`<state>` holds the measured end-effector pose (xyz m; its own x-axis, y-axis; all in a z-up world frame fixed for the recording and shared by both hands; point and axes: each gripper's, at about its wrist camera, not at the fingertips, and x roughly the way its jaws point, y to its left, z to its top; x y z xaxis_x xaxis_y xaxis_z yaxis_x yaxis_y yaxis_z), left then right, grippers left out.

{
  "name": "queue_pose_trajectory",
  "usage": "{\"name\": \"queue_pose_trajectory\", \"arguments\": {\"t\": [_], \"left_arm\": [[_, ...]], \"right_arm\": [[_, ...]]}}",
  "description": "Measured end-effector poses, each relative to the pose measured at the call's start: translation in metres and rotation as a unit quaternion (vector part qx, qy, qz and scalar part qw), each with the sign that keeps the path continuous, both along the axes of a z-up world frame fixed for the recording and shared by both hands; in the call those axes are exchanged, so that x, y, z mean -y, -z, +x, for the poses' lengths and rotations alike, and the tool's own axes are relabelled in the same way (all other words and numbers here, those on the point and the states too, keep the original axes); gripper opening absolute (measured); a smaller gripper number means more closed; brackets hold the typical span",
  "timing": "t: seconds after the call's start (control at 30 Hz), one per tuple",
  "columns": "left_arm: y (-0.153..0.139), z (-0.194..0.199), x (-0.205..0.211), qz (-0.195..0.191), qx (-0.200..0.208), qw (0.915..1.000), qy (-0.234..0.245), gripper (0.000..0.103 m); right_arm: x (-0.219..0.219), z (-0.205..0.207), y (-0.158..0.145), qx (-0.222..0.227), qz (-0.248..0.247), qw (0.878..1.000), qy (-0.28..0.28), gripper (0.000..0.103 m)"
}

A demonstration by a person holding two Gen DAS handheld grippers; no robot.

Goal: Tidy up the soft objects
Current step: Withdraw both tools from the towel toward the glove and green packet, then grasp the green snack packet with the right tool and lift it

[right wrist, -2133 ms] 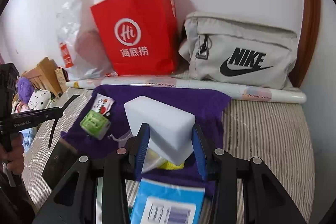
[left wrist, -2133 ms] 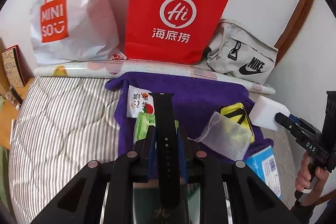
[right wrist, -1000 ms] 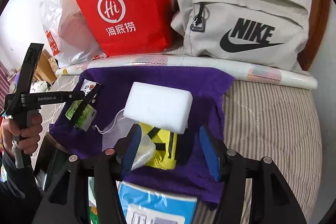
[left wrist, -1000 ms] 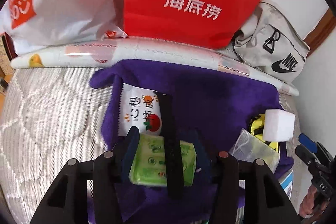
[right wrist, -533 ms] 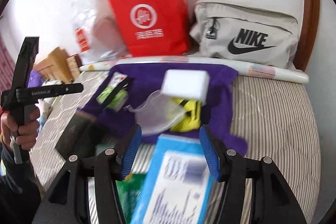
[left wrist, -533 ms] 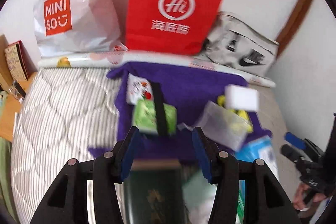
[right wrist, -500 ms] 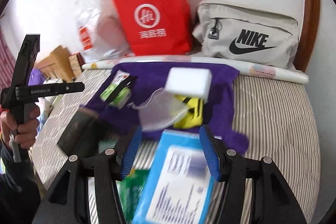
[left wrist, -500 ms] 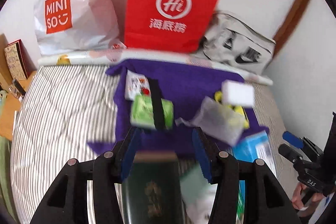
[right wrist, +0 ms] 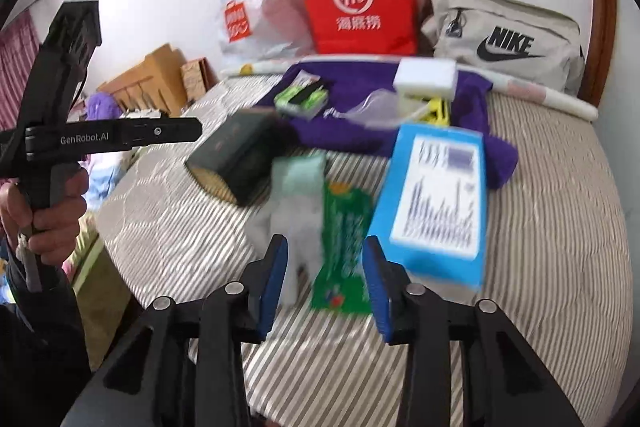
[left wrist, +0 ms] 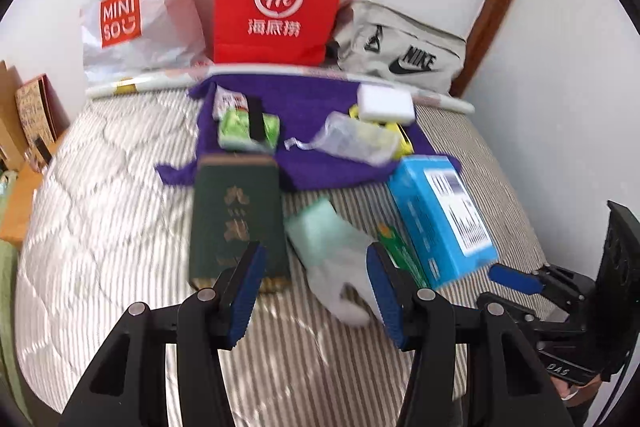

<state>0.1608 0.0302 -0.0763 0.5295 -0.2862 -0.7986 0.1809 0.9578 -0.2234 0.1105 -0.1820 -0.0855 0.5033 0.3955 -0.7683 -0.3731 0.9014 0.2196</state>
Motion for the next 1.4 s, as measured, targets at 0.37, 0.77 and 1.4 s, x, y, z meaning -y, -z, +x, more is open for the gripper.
{"name": "queue_pose_trajectory", "arguments": {"t": [0.37,0.77,1.4], "left_arm": [[0.044,-0.04,-0.002,0.001,-0.021,0.9995,-0.022,0.051],[0.059,-0.041,-0.001,-0.006,-0.036,0.9992,-0.012,0.051],[0.059,-0.057,-0.005,-0.01,-0.036,0.9992,-0.012,0.052]], "right_arm": [[-0.018,-0.017,0.045,-0.013,-0.04,0.999,-0.011,0.033],[-0.03,-0.008,0.064,-0.007,-0.083,0.996,-0.01,0.007],[-0.012,-0.04,0.04,0.014,-0.048,0.999,0.005,0.029]]}}
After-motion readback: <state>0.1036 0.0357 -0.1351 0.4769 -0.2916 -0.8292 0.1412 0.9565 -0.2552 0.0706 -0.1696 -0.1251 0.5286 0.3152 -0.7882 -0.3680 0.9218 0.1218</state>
